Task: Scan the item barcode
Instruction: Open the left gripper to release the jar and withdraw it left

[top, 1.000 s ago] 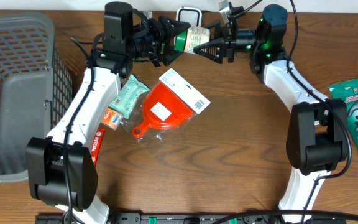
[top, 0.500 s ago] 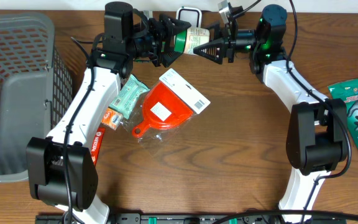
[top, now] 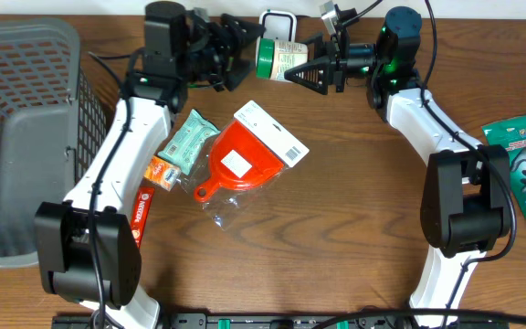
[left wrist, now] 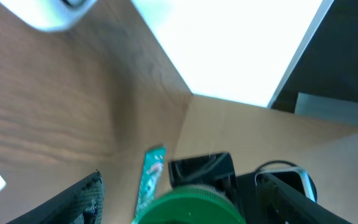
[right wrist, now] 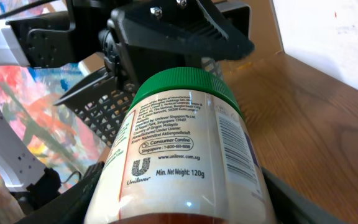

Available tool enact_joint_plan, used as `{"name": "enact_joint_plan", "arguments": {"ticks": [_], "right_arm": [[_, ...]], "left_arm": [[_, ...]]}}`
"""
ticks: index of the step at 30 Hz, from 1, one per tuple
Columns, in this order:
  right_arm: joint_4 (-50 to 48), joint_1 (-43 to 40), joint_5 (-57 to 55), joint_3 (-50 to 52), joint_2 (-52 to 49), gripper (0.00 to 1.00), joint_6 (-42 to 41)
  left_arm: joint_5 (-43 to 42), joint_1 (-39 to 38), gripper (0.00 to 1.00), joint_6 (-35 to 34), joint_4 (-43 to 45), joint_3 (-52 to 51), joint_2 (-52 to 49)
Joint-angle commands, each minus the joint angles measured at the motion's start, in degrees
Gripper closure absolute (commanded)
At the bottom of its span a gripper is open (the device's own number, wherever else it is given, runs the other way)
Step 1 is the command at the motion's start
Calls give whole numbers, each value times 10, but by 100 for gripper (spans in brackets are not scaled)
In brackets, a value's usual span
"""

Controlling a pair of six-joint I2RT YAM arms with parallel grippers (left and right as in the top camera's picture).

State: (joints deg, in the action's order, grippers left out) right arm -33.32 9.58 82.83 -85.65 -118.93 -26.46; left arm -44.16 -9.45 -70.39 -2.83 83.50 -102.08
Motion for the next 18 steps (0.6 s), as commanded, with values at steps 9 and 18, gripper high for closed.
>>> {"name": "enact_joint_plan", "arguments": {"ticks": [9, 18], "right_arm": [[-3, -15, -71, -5, 0, 99, -97], [6, -14, -116, -5, 0, 99, -187]], "left_arm": [[29, 40, 22, 130, -82, 9, 9], [80, 40, 22, 178, -152, 9, 9]]}}
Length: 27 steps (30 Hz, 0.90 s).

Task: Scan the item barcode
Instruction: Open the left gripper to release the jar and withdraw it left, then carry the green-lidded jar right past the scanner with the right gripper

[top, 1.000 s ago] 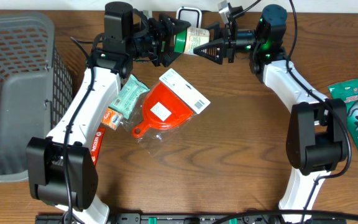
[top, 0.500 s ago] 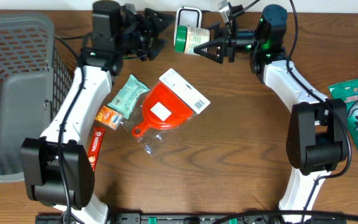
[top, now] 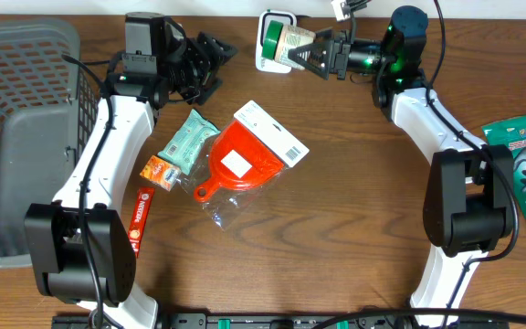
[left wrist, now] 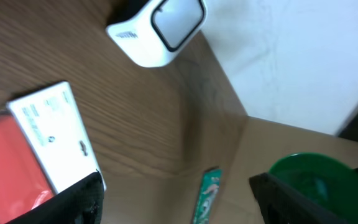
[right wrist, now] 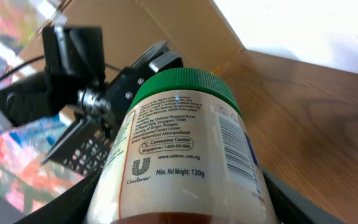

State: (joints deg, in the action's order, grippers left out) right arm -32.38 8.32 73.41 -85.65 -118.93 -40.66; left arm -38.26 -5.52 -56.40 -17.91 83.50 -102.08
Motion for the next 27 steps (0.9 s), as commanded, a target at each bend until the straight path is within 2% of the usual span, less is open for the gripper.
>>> {"name": "enact_joint_plan", "arguments": {"ticks": [1, 13, 16, 27], "right_arm": [[-4, -1, -27, -5, 0, 99, -51], [-2, 18, -72, -12, -2, 98, -49], [23, 24, -96, -16, -5, 98, -43], [52, 27, -114, -62, -76, 99, -68]], "left_arm": [[21, 1, 22, 43, -1, 9, 9], [47, 1, 22, 67, -38, 9, 9], [47, 1, 22, 71, -40, 9, 9], [47, 15, 22, 74, -60, 9, 9]]}}
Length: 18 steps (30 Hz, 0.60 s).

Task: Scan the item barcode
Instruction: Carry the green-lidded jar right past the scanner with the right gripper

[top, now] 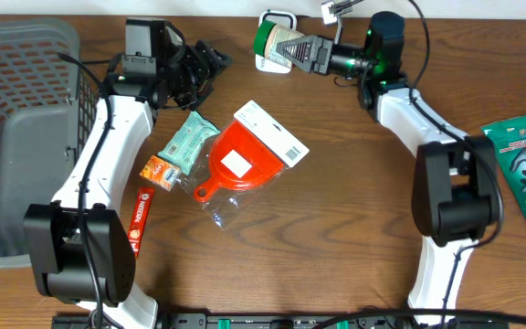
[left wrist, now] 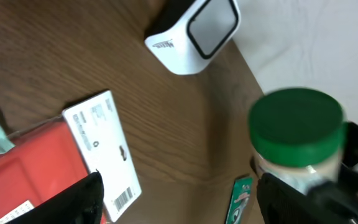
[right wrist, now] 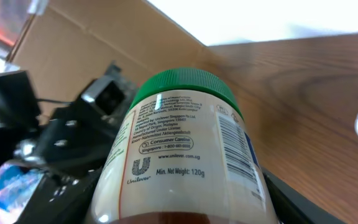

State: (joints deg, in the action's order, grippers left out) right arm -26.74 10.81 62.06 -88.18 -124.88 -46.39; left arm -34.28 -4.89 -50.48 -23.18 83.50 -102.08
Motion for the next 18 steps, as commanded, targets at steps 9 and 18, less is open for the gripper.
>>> {"name": "enact_joint_plan", "arguments": {"ticks": [9, 18], "right_arm": [[-4, 6, 25, -159, -95, 99, -69], [7, 4, 7, -181, -112, 99, -184]], "left_arm": [[7, 23, 22, 27, -25, 9, 9], [7, 30, 22, 35, -37, 9, 9]]}}
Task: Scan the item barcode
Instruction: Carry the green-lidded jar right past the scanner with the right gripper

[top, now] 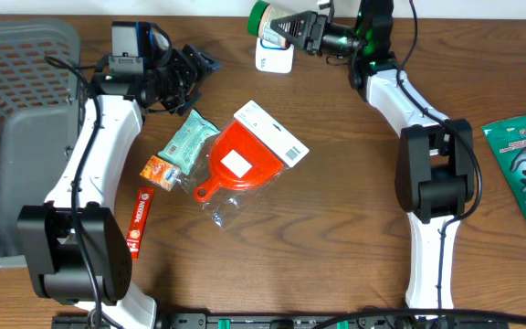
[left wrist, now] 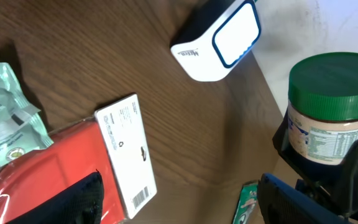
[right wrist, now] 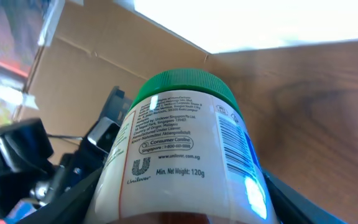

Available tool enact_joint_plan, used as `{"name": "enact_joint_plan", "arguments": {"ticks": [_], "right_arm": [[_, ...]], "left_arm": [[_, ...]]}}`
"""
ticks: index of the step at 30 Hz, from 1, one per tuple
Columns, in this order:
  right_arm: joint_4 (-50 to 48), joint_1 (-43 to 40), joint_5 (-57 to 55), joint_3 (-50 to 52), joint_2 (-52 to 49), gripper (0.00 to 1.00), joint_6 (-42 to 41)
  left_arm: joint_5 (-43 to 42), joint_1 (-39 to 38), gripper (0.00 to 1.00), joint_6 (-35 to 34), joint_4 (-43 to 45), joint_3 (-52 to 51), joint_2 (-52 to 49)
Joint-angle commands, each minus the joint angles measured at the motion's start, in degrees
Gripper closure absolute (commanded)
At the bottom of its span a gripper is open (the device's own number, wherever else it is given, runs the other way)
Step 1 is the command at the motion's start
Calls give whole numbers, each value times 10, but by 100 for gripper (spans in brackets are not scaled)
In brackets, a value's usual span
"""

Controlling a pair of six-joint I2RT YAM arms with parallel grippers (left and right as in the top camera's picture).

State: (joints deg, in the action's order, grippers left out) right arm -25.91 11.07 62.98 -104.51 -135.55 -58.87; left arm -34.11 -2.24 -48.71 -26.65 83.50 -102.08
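Note:
A jar [right wrist: 185, 155] with a green lid and a pale label lies sideways in my right gripper [right wrist: 179, 208], which is shut on it. Its barcode faces right, and a blue glare shows beside the barcode. From overhead the jar [top: 263, 16] hangs at the table's back edge, just above the white scanner [top: 274, 58], with the right gripper [top: 292, 27] behind it. The left wrist view shows the jar [left wrist: 331, 112] and the scanner [left wrist: 219, 40], whose window glows blue. My left gripper [top: 194, 68] stands open and empty left of the scanner, over the red pack's card.
A grey basket [top: 26, 137] fills the left side. Mid-table lie a red scoop in a clear pack [top: 245, 160], a pale green pouch [top: 187, 142], a small orange box [top: 161, 171] and a red tube [top: 142, 215]. A green packet lies at the right edge.
My right gripper has carried the jar a little further left and back, so it is now directly above the scanner, and blue light shows on the label. The left gripper has shifted slightly left.
At first both grippers met at the back middle, the right shut on the jar and the left open at its lid. Then the left was away to the left, open. The right has held the jar closer to the scanner at each moment, now over it.

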Motion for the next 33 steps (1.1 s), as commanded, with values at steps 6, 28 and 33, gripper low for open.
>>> {"name": "enact_joint_plan", "arguments": {"ticks": [6, 28, 33], "right_arm": [[0, -3, -8, -18, -5, 99, -70], [49, -18, -31, -18, -5, 99, -13], [-53, -21, 63, -18, -3, 99, -25]], "left_arm": [[5, 3, 22, 25, -14, 9, 9], [5, 3, 22, 29, -21, 9, 9], [5, 3, 22, 52, -20, 9, 9]]}}
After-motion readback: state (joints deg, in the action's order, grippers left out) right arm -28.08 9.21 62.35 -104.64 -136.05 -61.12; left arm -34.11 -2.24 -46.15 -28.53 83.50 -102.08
